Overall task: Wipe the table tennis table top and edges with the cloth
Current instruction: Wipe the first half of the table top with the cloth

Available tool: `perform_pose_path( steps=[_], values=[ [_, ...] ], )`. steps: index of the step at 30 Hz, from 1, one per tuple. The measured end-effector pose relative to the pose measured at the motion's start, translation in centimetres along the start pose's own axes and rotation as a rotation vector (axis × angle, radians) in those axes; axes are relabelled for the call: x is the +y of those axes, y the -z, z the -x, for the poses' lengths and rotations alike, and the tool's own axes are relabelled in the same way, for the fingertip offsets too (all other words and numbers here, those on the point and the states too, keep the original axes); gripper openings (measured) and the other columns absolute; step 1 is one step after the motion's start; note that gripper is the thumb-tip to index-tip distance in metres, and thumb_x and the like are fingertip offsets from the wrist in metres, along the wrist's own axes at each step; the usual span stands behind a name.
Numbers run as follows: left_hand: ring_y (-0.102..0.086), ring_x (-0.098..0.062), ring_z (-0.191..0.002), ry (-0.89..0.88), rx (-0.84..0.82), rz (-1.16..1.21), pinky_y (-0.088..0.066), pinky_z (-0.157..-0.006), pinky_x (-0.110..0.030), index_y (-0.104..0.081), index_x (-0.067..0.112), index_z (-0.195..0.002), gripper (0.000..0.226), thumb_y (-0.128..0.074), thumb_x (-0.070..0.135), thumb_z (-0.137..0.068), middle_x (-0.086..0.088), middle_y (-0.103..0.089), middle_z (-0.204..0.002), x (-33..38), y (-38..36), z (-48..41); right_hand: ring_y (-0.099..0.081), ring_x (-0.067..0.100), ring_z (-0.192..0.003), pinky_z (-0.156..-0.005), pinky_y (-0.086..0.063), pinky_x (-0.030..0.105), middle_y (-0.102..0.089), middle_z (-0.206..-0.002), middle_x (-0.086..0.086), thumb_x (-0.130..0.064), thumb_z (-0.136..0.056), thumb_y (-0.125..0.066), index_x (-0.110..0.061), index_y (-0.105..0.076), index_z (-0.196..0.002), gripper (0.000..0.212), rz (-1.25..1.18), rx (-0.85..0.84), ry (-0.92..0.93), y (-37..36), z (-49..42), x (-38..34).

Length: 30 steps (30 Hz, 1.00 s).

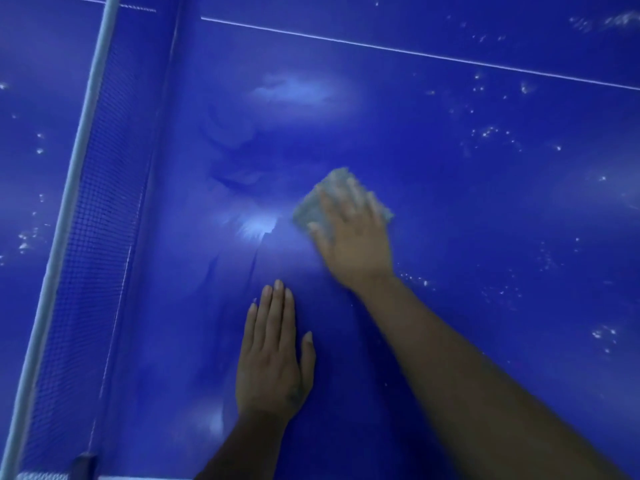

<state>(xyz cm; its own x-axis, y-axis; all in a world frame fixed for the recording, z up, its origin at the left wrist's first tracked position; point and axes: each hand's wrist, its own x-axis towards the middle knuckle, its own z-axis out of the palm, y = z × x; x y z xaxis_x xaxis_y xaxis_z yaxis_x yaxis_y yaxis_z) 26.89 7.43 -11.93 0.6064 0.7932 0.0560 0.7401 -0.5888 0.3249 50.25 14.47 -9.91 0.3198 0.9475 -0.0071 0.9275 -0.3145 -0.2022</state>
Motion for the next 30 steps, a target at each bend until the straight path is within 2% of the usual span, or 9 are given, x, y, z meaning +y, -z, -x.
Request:
perform_pose_path(
  steps=[5,9,11,15,18,20,23,26,30],
  values=[
    [-0.021,-0.032,-0.165,0.009,-0.023,-0.013,-0.022,-0.133,-0.053,-0.029,-0.001,-0.167,0.069,-0.043,0.035,-0.110,-0.013,-0.021,-0.178,-0.1,-0.1,0.1,-0.011,0.032,-0.165,-0.131,-0.013,0.057,-0.014,-0.178,0.007,-0.049,-0.111,-0.030,-0.022,-0.024,-0.168,0.064,0.016,0.004,-0.461,3.1,-1.6,11.5],
    [-0.020,-0.032,-0.166,0.020,-0.030,-0.010,-0.020,-0.134,-0.052,-0.028,0.000,-0.167,0.068,-0.042,0.034,-0.110,-0.012,-0.020,-0.179,0.1,-0.1,0.1,-0.002,0.033,-0.166,-0.132,-0.006,0.058,-0.004,-0.180,0.009,-0.050,-0.112,-0.024,-0.020,-0.018,-0.171,0.066,-0.003,0.047,-0.698,3.3,-1.3,9.8],
    [-0.021,-0.032,-0.165,0.024,-0.028,-0.017,-0.021,-0.134,-0.054,-0.029,-0.002,-0.166,0.067,-0.042,0.032,-0.109,-0.013,-0.021,-0.178,0.1,0.1,0.0,-0.003,0.035,-0.166,-0.132,-0.006,0.058,-0.006,-0.179,0.011,-0.049,-0.112,-0.025,-0.021,-0.020,-0.171,0.065,0.013,0.037,-0.636,2.4,-0.9,5.3],
    [-0.024,-0.035,-0.164,0.018,-0.032,-0.035,-0.025,-0.132,-0.057,-0.033,-0.006,-0.163,0.063,-0.042,0.024,-0.108,-0.018,-0.025,-0.176,0.0,0.2,-0.1,-0.007,0.035,-0.166,-0.132,-0.010,0.057,-0.012,-0.179,0.011,-0.049,-0.113,-0.031,-0.021,-0.026,-0.169,0.063,-0.024,0.004,-0.219,-0.2,3.0,-3.3],
    [-0.023,-0.036,-0.164,0.015,-0.046,-0.056,-0.026,-0.131,-0.057,-0.034,-0.007,-0.163,0.062,-0.041,0.023,-0.109,-0.020,-0.026,-0.175,0.1,0.3,-0.1,-0.006,0.028,-0.166,-0.133,-0.013,0.055,-0.010,-0.180,0.005,-0.053,-0.112,-0.034,-0.022,-0.025,-0.170,0.066,-0.033,-0.084,0.024,-0.6,6.2,-3.0],
    [-0.023,-0.036,-0.164,0.013,-0.048,-0.061,-0.025,-0.132,-0.057,-0.034,-0.007,-0.163,0.062,-0.041,0.023,-0.108,-0.019,-0.025,-0.176,0.0,0.2,-0.1,-0.014,0.028,-0.165,-0.132,-0.018,0.054,-0.018,-0.178,0.002,-0.052,-0.110,-0.041,-0.023,-0.033,-0.167,0.064,-0.039,-0.069,0.064,0.1,6.5,0.7],
    [-0.022,-0.035,-0.165,0.014,-0.046,-0.057,-0.023,-0.133,-0.055,-0.033,-0.006,-0.163,0.063,-0.041,0.023,-0.109,-0.018,-0.023,-0.177,0.0,0.2,0.0,-0.022,0.034,-0.162,-0.129,-0.021,0.056,-0.024,-0.176,0.007,-0.046,-0.109,-0.044,-0.022,-0.036,-0.164,0.061,0.016,-0.019,-0.182,2.0,5.6,8.2],
    [-0.021,-0.035,-0.165,0.011,-0.047,-0.062,-0.020,-0.134,-0.054,-0.031,-0.006,-0.164,0.063,-0.040,0.024,-0.109,-0.017,-0.021,-0.177,0.0,0.1,-0.1,-0.012,0.034,-0.164,-0.130,-0.015,0.060,-0.014,-0.178,0.010,-0.046,-0.113,-0.033,-0.019,-0.024,-0.169,0.063,0.015,0.035,-0.539,3.8,4.4,13.6],
    [-0.020,-0.034,-0.165,0.020,-0.052,-0.066,-0.020,-0.134,-0.054,-0.032,-0.006,-0.164,0.063,-0.040,0.024,-0.109,-0.017,-0.022,-0.177,0.1,0.2,-0.1,-0.001,0.034,-0.166,-0.132,-0.006,0.060,-0.003,-0.180,0.010,-0.047,-0.113,-0.027,-0.019,-0.017,-0.171,0.065,-0.019,0.043,-0.724,3.5,2.3,11.0]
  ],
)
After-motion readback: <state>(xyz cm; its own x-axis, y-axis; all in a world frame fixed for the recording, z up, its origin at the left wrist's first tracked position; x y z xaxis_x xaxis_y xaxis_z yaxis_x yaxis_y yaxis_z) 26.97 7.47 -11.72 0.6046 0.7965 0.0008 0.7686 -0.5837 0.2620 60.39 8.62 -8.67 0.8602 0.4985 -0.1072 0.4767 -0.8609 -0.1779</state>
